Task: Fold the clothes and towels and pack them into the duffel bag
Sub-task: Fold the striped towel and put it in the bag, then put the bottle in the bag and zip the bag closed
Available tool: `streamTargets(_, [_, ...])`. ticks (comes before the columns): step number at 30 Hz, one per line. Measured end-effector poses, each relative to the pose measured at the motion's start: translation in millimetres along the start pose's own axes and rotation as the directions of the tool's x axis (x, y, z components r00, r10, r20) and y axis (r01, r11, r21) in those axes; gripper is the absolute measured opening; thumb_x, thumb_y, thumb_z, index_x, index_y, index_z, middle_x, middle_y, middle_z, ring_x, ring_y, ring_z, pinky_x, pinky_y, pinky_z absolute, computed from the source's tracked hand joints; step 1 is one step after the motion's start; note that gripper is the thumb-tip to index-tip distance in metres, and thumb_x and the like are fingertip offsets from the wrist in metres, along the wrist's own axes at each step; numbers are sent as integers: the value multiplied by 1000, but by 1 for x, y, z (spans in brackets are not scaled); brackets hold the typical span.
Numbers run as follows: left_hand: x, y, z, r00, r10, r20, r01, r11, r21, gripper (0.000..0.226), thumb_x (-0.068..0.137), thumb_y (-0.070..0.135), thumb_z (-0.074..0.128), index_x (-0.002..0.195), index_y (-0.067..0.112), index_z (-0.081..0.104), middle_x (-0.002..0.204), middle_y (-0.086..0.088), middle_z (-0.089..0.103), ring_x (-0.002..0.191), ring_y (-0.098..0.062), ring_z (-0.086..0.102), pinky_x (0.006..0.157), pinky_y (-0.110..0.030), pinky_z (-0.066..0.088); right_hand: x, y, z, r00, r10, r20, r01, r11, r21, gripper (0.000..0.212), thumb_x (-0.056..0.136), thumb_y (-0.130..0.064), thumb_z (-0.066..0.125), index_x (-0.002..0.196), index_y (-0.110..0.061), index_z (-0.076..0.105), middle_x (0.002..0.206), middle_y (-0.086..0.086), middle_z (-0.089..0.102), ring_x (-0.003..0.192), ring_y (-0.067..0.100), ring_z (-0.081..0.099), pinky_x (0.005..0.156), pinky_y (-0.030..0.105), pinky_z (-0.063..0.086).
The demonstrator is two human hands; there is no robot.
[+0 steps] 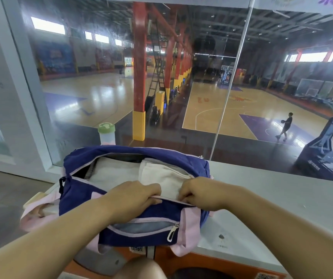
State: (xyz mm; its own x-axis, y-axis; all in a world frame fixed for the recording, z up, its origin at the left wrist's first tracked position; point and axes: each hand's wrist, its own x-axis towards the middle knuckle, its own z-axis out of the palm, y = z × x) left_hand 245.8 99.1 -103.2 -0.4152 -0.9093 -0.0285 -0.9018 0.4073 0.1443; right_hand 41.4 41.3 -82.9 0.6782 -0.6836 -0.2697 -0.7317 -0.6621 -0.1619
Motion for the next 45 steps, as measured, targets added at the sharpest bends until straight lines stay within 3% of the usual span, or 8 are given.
streamTargets(7, [-9,-26,-29,999,-15,-35,9,986,-164,25,82,56,55,94,34,61,93,17,64,88,0,57,83,-28,49,0,-6,-21,997,-23,-73,24,999,21,28,94,-34,51,118,-27,62,116,-11,64,98,6,58,92,24,46])
streamTargets(11, [-15,-52,-63,987,-46,-153,22,988,-156,19,79,55,61,84,37,62,83,22,64,84,9,56,70,-11,45,12,-13,-56,985,-59,-160,56,998,-22,27,91,-41,56,115,-31,62,108,-14,65,95,5,59,91,28,49])
streamTargets(20, [2,-157,-117,951,-249,-183,252,968,-8,22,82,50,60,70,31,56,74,14,61,67,-5,55,59,-15,38,112,-29,-132,958,-138,-252,115,988,-107,26,89,-42,58,108,-26,64,101,-9,67,89,7,61,83,32,53])
streamTargets(25, [20,-237,-98,898,-422,-126,433,899,73,27,80,52,58,66,30,49,74,12,57,70,-8,53,71,-29,49,203,-31,-136,962,-140,-236,93,975,-201,22,88,-39,60,101,-23,65,98,-4,66,86,15,59,75,32,51])
streamTargets(32, [40,-293,-71,823,-553,-132,559,829,16,28,82,44,60,66,29,44,72,11,51,63,-6,45,66,-22,41,324,-38,-116,958,-75,-278,12,975,-222,31,88,-37,57,114,-20,55,111,4,60,96,26,58,70,34,45])
streamTargets(36, [52,-313,-63,806,-572,-152,577,816,-15,27,85,41,58,66,27,44,74,10,51,67,-9,46,71,-25,44,381,-42,-100,956,-47,-290,-11,981,-194,66,87,-45,58,141,-19,30,139,11,41,122,33,46,94,47,44])
streamTargets(41, [61,-325,-53,803,-582,-128,583,812,-31,18,86,41,57,82,24,55,88,7,60,79,-12,56,73,-23,45,426,-48,-83,980,-36,-195,26,998,-51,90,88,-53,52,150,-27,-7,160,4,-7,145,35,6,113,53,21])
streamTargets(45, [63,-327,-46,806,-582,-106,582,812,-38,21,86,44,58,85,23,59,92,5,63,82,-13,58,76,-26,50,434,-53,-70,976,-69,-205,82,995,55,72,93,-42,51,149,-27,9,158,1,6,132,37,38,106,47,35])
